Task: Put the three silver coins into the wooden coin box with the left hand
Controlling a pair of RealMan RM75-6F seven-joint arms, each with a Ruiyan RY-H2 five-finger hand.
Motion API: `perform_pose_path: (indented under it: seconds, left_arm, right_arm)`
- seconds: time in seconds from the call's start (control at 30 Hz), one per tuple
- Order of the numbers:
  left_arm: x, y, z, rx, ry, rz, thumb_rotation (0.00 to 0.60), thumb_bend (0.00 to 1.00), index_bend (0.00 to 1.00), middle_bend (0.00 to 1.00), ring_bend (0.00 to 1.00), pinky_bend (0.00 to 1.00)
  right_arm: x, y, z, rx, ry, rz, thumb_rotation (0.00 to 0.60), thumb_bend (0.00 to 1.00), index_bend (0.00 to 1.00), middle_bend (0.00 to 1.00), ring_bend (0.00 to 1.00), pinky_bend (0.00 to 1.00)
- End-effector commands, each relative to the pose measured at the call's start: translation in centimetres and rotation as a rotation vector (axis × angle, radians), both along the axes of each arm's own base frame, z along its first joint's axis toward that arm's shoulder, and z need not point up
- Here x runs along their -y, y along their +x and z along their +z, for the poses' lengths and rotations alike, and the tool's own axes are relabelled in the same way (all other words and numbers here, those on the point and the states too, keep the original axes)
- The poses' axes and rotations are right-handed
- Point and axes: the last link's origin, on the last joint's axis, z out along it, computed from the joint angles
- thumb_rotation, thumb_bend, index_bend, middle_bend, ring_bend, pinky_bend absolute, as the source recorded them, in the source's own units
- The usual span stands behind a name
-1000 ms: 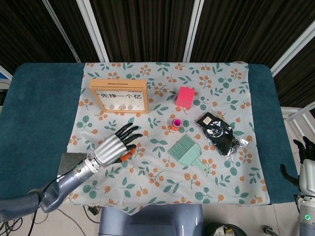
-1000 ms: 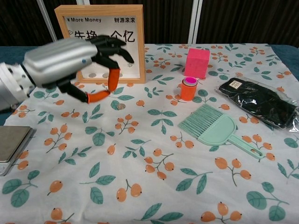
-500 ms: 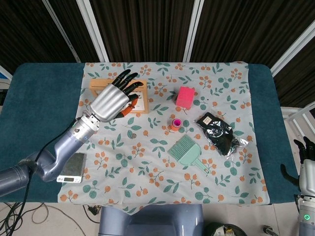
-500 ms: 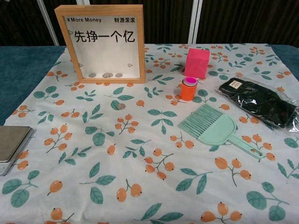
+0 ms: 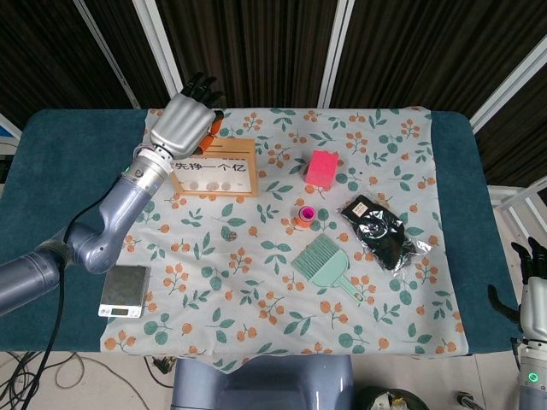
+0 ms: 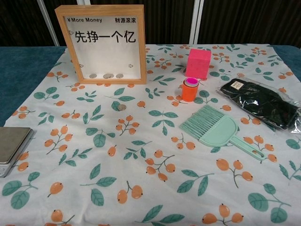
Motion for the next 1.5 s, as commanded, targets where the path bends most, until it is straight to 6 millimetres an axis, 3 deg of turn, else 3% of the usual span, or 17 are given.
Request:
perform_pose_path:
  seconds: [0.03, 0.4, 1.5]
  left_arm:
    - [-1.3, -0.4, 0.0, -0.021, 0.029, 0.047, 0.600, 0.56, 0.71, 0.19, 0.00, 0.00]
    - [-2.1, -2.6, -1.3, -0.061, 0.012, 0.115, 0.600, 0.55, 0.70, 0.19, 0.00, 0.00]
    - [-1.8, -3.0, -3.0, -0.080, -0.034, 0.128, 0.600, 0.40, 0.66, 0.18, 0.00, 0.00]
  right_arm:
    - [0.0, 0.0, 0.0, 0.000, -0.001, 0.000, 0.600, 0.39, 0.17, 0.05, 0.02, 0.00]
    - [0.0, 0.0, 0.1, 0.001, -0.006, -0.004, 0.600, 0.39, 0.17, 0.05, 0.02, 0.00]
    - [0.0, -0.1, 0.2, 0.000, -0.008, -0.008, 0.600, 0.39, 0.17, 0.05, 0.02, 0.00]
